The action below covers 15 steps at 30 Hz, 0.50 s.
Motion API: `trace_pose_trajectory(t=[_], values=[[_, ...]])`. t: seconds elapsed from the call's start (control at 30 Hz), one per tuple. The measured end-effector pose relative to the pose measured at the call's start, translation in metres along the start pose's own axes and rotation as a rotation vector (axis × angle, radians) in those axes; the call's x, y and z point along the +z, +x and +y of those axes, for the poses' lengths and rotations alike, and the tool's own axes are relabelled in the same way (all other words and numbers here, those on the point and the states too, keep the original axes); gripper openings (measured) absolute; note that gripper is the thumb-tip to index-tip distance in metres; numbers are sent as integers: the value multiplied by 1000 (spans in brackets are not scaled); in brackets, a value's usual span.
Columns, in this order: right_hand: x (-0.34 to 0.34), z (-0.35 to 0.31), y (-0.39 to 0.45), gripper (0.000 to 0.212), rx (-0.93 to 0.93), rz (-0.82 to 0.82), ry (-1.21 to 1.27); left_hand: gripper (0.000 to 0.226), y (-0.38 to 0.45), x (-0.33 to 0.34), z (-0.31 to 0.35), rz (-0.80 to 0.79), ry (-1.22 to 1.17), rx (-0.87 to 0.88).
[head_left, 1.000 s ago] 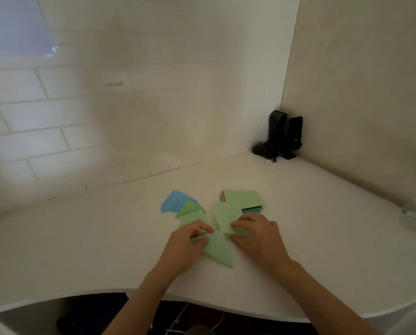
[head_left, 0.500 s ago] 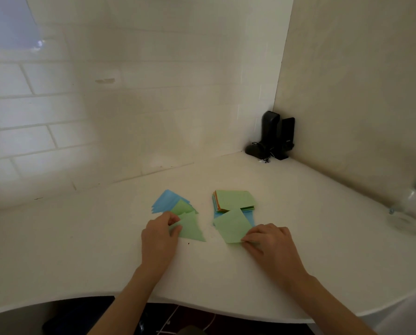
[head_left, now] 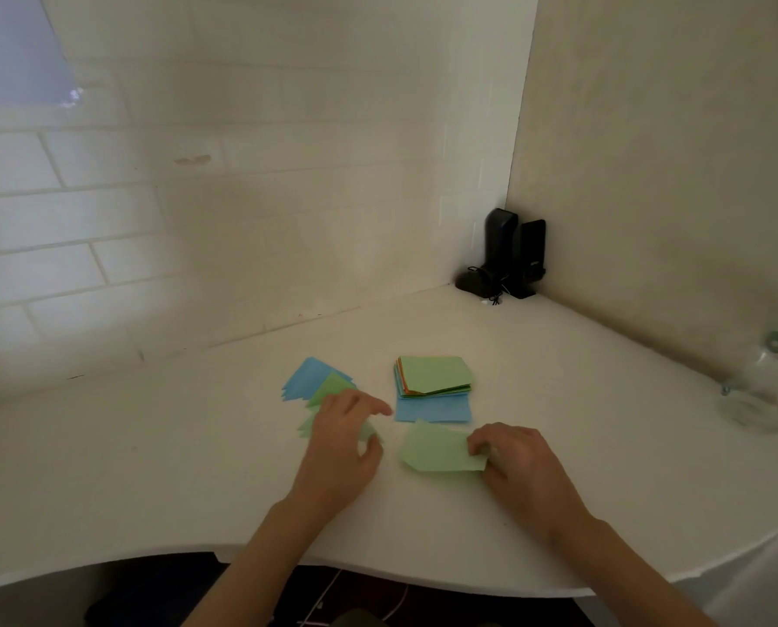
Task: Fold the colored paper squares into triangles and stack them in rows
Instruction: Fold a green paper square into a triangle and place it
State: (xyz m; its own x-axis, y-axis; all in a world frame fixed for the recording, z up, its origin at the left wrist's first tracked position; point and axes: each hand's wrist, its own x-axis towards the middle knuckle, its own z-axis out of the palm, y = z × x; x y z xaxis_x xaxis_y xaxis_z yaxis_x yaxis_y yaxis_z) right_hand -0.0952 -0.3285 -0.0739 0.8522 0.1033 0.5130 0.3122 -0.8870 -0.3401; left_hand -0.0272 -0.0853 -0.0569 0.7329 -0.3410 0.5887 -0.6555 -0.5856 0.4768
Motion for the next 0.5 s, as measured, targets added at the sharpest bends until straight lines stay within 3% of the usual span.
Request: trace_pose_trajectory(t=[0.1, 0.17, 0.37, 0.5], values=[[-5, 6, -3, 36, 4, 0, 54, 51, -5, 11, 16, -214, -3, 124], [-8, 9, -4, 41, 23, 18, 97, 50, -8, 21, 18, -262, 43, 169], [-9, 18, -8, 54, -17, 51, 63, 17, -5, 33, 22, -175, 82, 271], [-16, 19, -11, 65, 5, 107, 35, 18, -2, 36, 30, -97, 249, 343]])
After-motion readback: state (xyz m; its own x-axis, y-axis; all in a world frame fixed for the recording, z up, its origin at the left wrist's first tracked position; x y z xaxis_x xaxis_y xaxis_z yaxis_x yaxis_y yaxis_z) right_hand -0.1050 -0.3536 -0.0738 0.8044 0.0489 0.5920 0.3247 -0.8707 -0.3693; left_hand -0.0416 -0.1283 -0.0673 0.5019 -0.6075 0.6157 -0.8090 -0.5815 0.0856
